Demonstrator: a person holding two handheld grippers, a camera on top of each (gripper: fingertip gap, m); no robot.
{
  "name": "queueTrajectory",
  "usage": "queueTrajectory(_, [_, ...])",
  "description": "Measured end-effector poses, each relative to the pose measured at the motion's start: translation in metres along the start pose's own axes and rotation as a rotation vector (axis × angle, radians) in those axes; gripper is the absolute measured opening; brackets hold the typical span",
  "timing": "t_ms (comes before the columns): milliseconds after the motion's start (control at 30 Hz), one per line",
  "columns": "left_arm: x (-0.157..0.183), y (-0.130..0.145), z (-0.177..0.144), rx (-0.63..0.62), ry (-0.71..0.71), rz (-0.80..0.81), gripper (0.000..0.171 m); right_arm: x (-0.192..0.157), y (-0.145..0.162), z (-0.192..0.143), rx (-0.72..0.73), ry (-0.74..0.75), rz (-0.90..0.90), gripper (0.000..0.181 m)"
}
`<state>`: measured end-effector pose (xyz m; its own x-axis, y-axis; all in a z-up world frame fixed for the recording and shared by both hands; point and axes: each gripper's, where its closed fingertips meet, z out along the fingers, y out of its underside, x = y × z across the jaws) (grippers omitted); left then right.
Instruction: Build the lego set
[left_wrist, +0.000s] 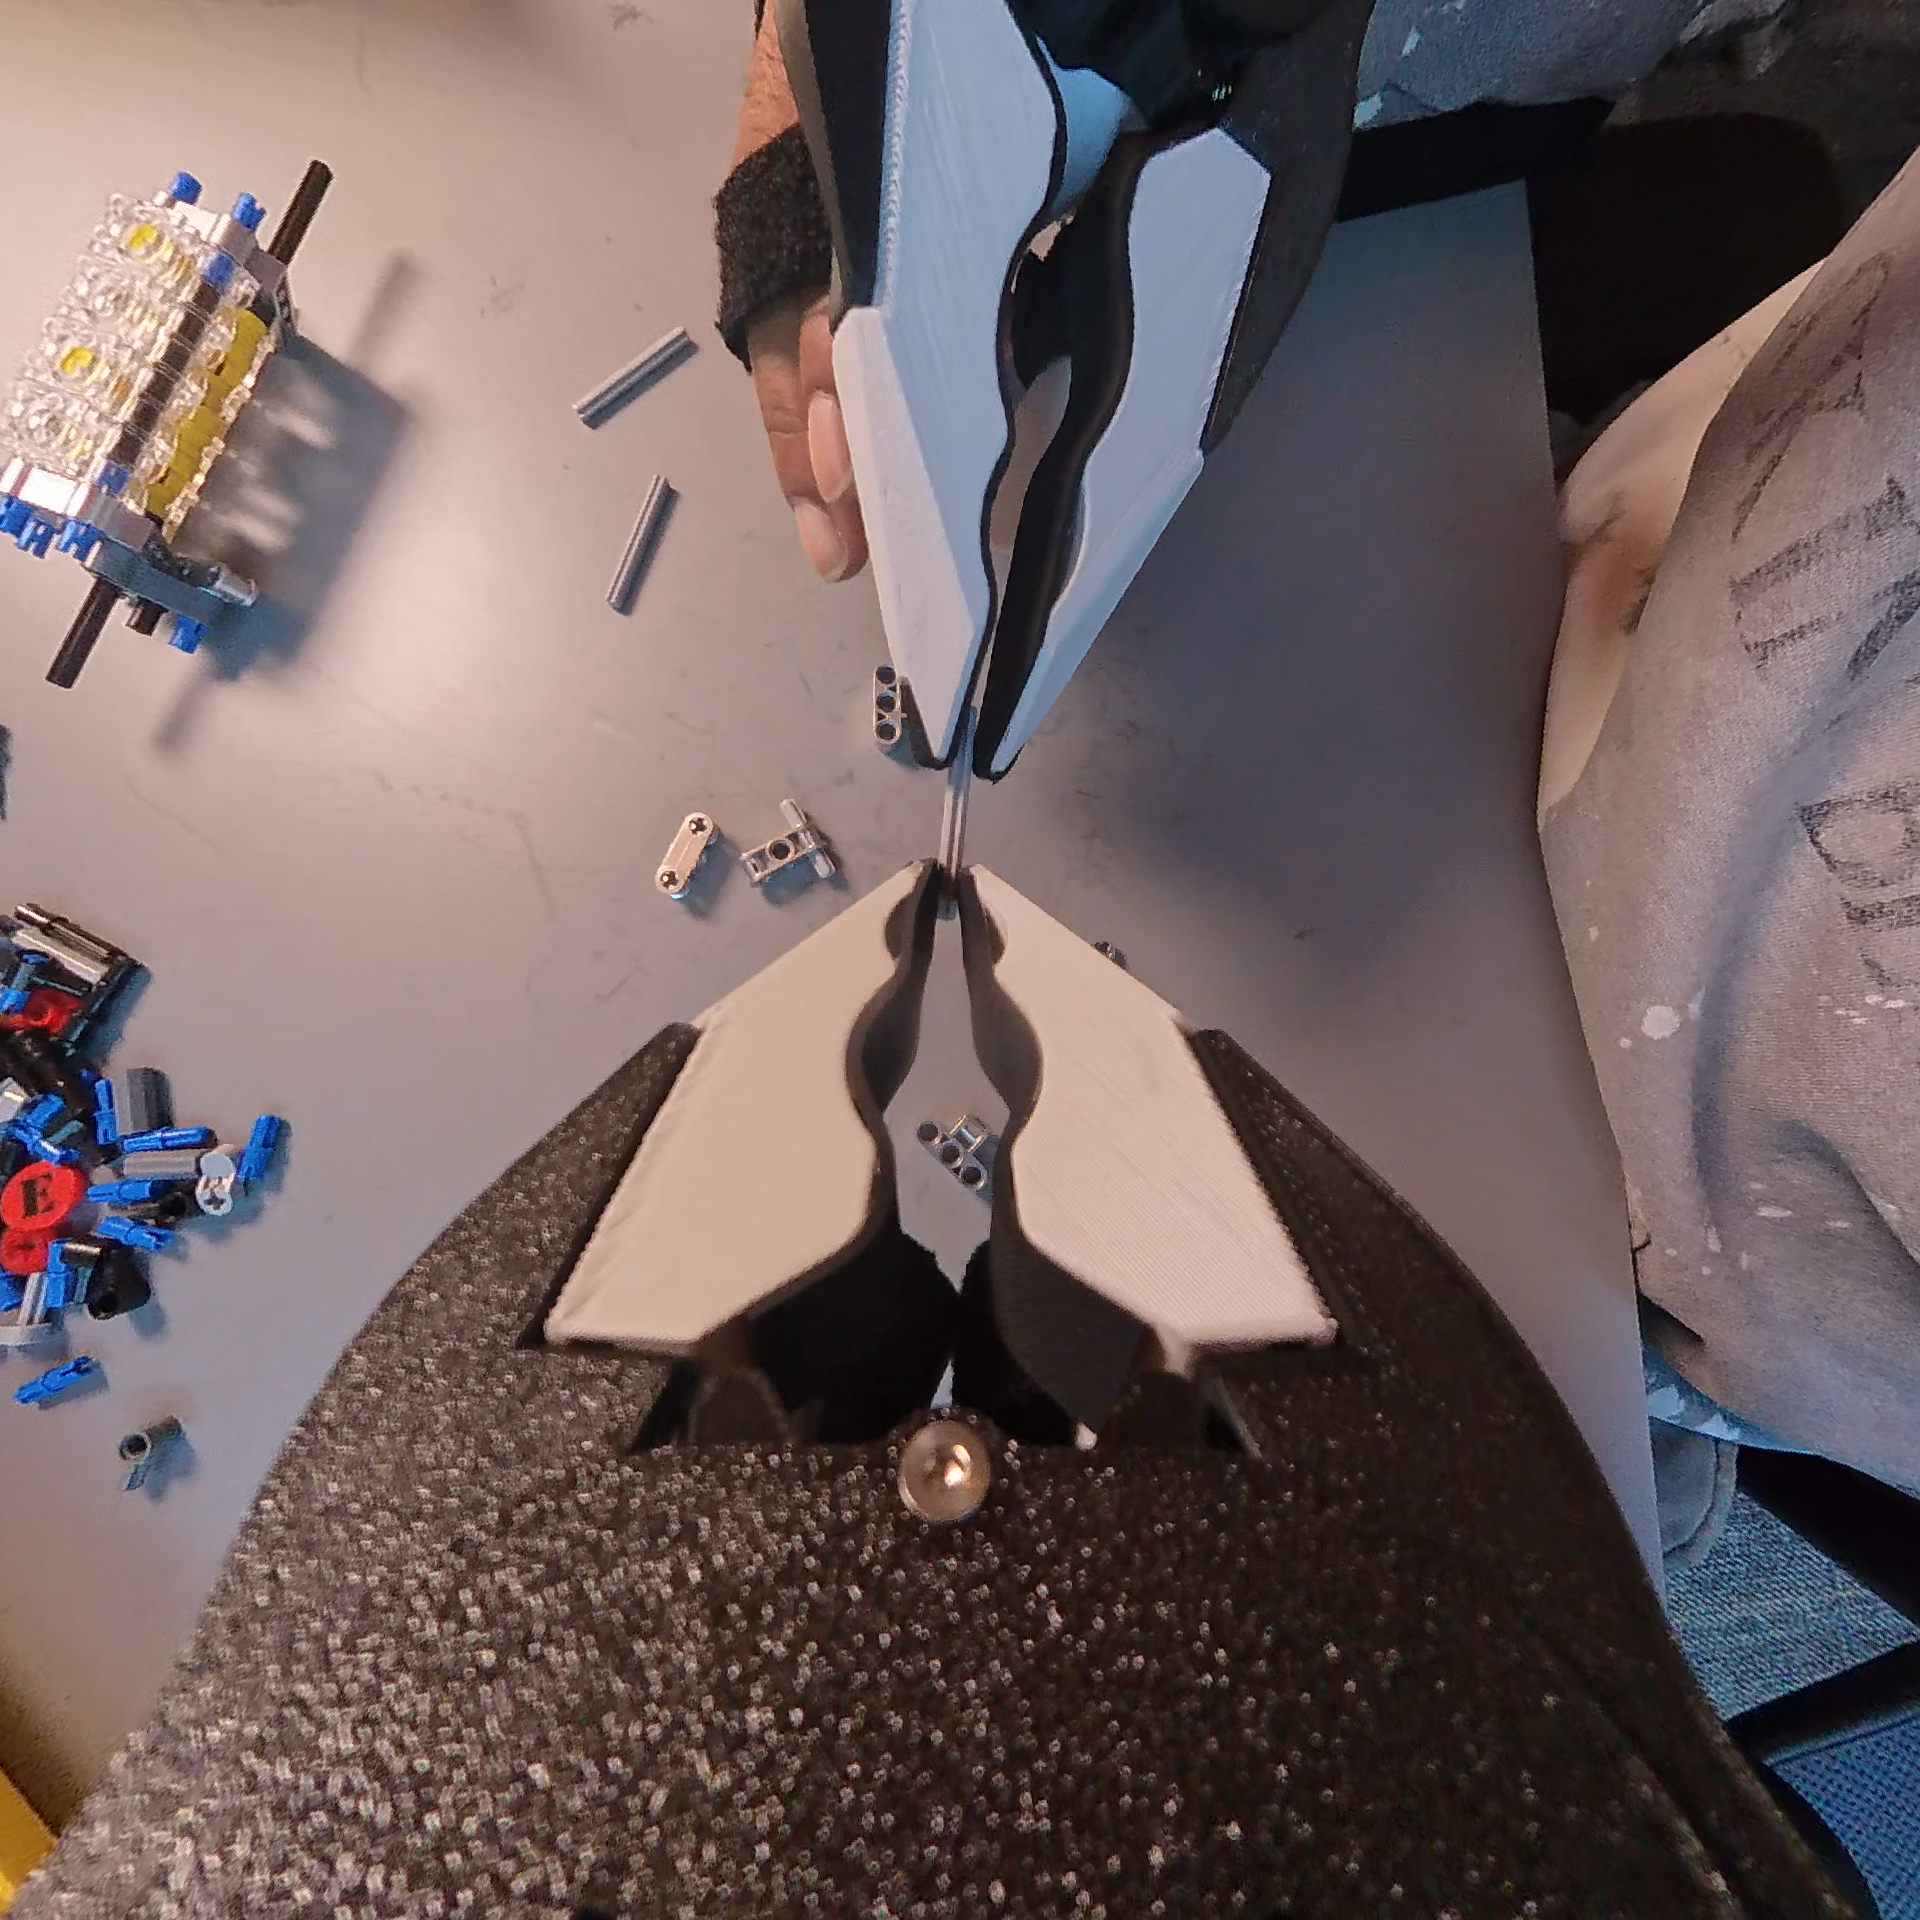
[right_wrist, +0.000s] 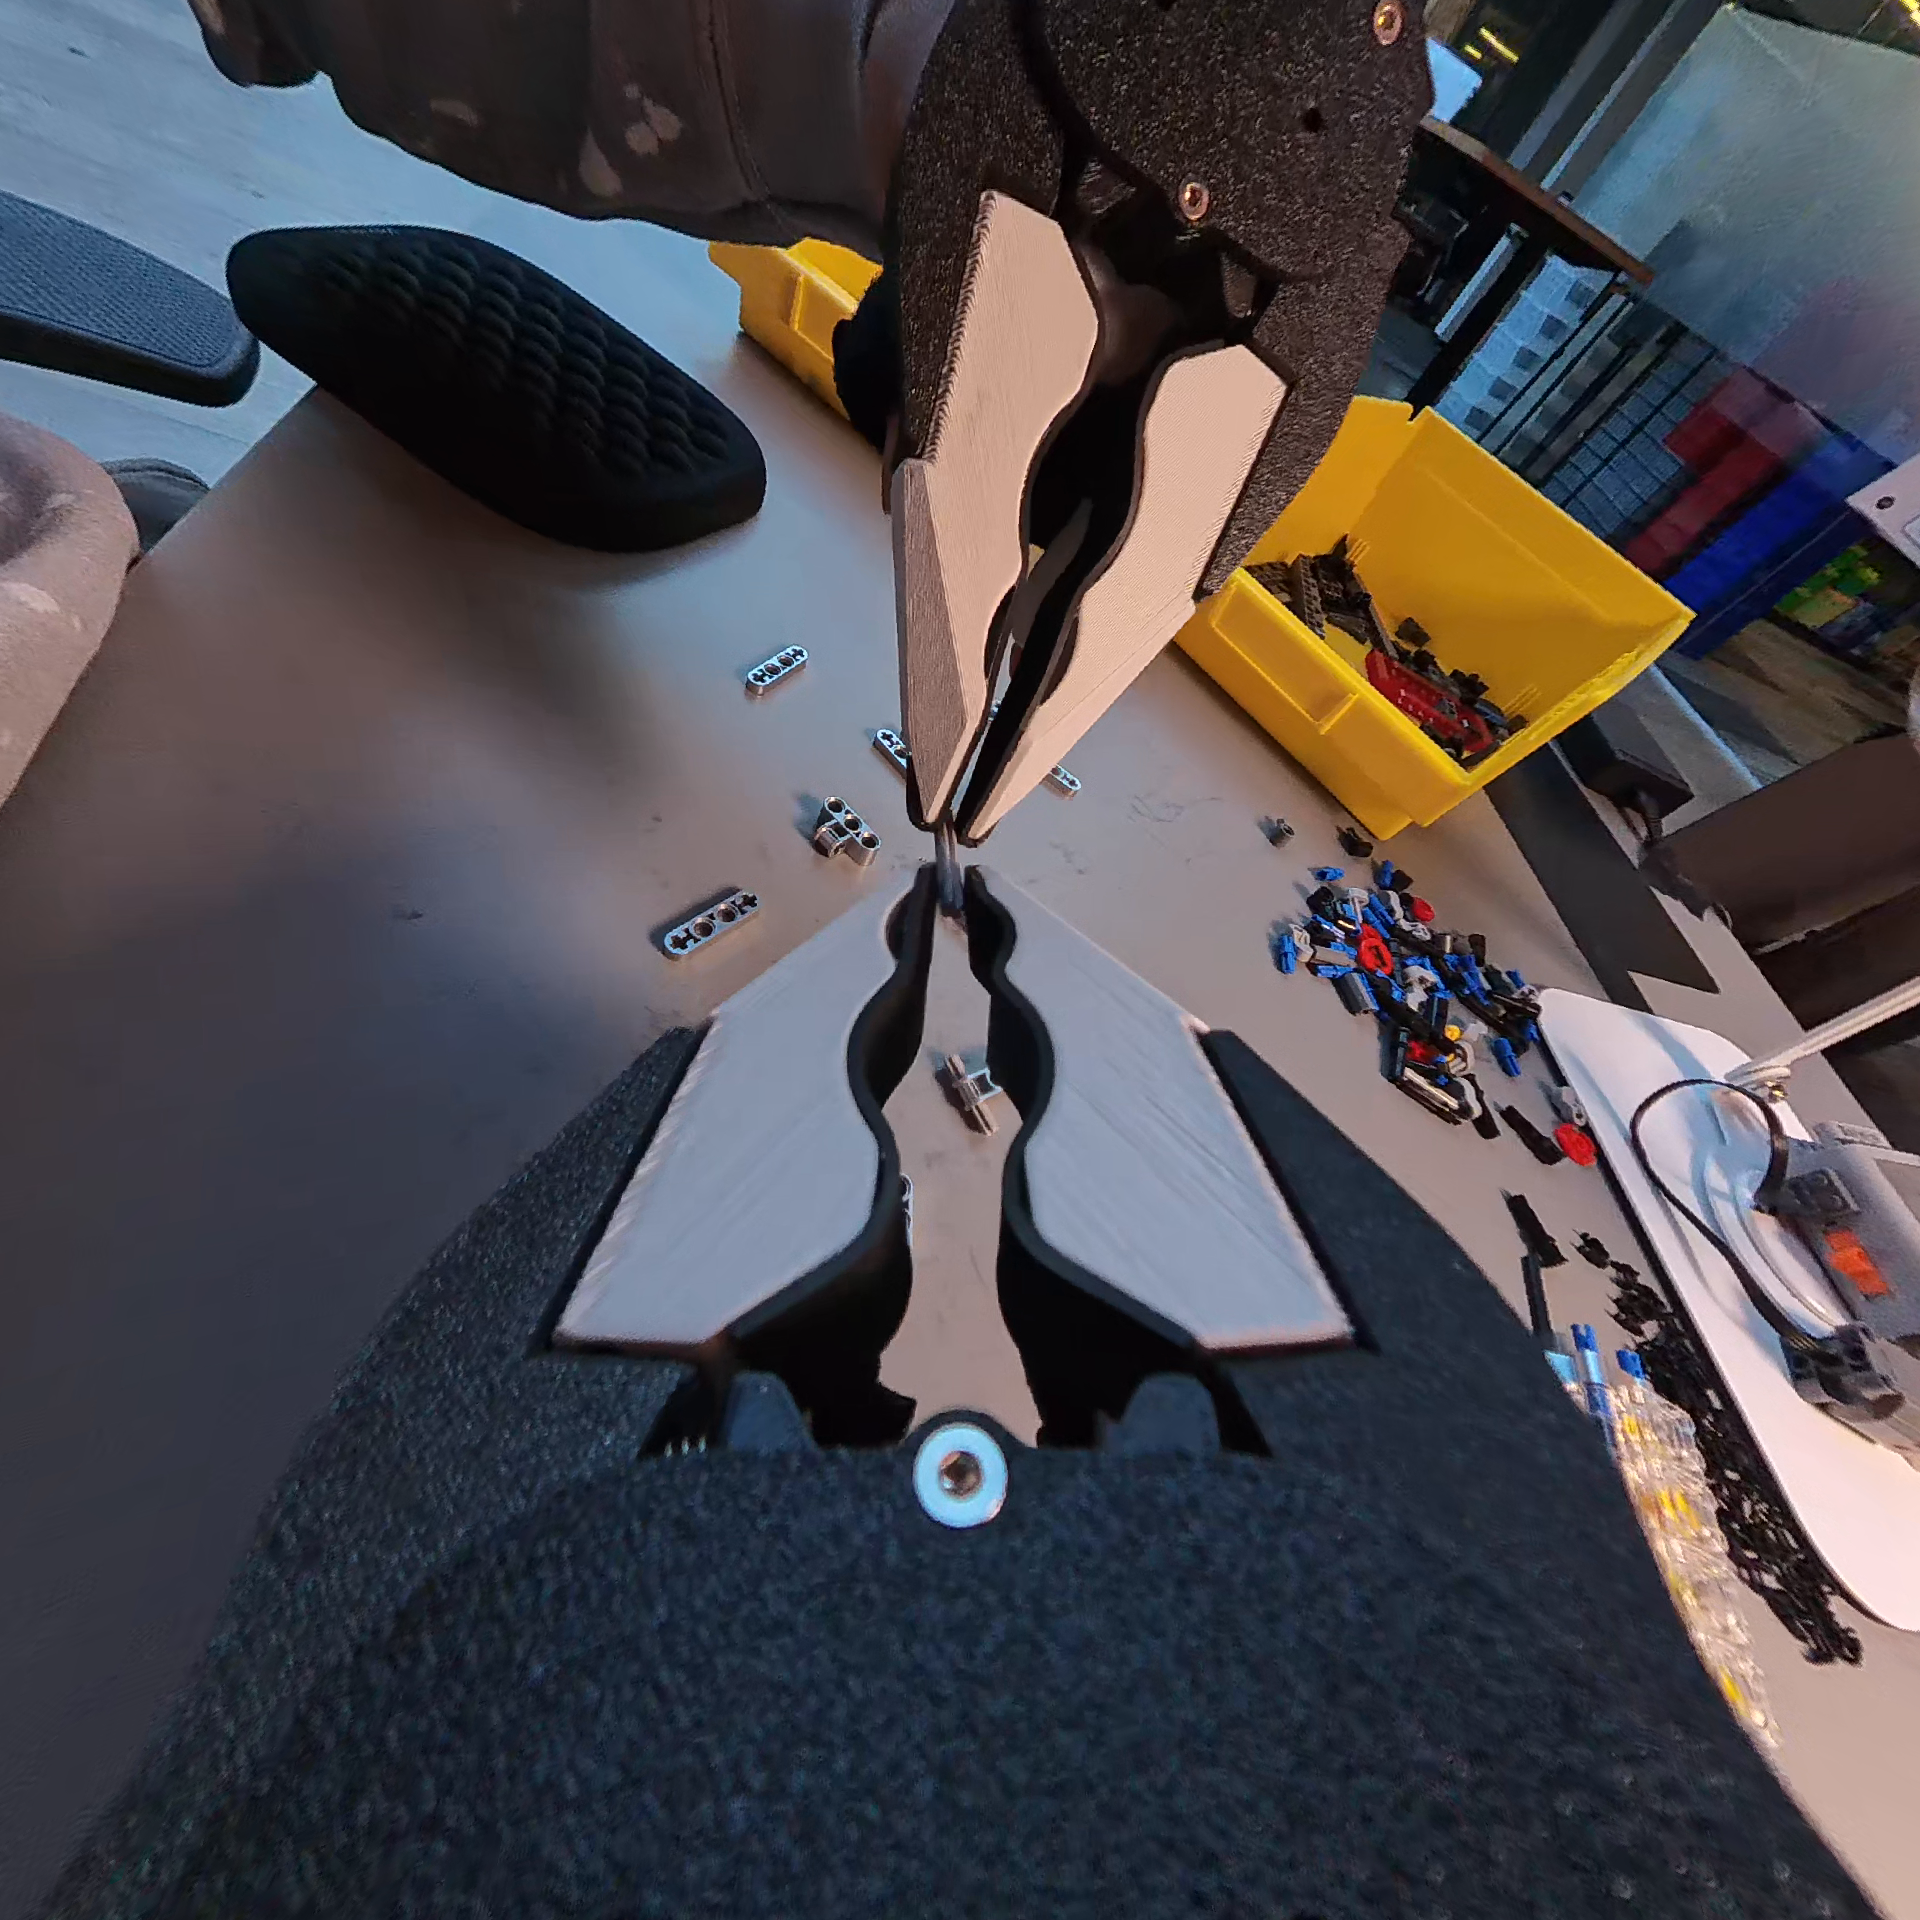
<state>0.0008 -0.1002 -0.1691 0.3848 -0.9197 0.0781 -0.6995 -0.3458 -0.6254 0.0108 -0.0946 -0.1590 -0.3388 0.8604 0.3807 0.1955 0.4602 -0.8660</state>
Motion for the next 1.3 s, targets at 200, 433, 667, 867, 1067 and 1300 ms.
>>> queueTrajectory(200, [0.001, 0.001, 0.000, -0.002, 0.003, 0.000, 0.002, -0.002, -0.001, 0.001, 0.000, -0.007, -0.005, 0.003])
queueTrajectory(433, [-0.005, 0.002, 0.002, -0.009, -0.022, 0.000, 0.000, -0.003, 0.002, 0.002, -0.013, -0.020, 0.007, 0.000])
queueTrajectory(667, [-0.016, 0.008, -0.007, 0.044, -0.077, -0.064, 0.001, 0.009, 0.014, -0.002, -0.057, 0.014, 0.043, 0.000])
queueTrajectory(867, [0.035, 0.011, 0.016, 0.095, 0.034, -0.056, 0.015, 0.021, 0.014, -0.013, -0.037, 0.027, 0.113, 0.000])
queueTrajectory(1067, [0.102, 0.019, 0.053, 0.119, 0.219, 0.038, 0.022, 0.019, 0.022, -0.009, -0.057, 0.011, 0.141, 0.000])
queueTrajectory(1300, [0.138, 0.023, 0.079, 0.038, 0.284, 0.212, 0.019, 0.024, 0.029, -0.009, -0.080, 0.033, 0.166, 0.000])
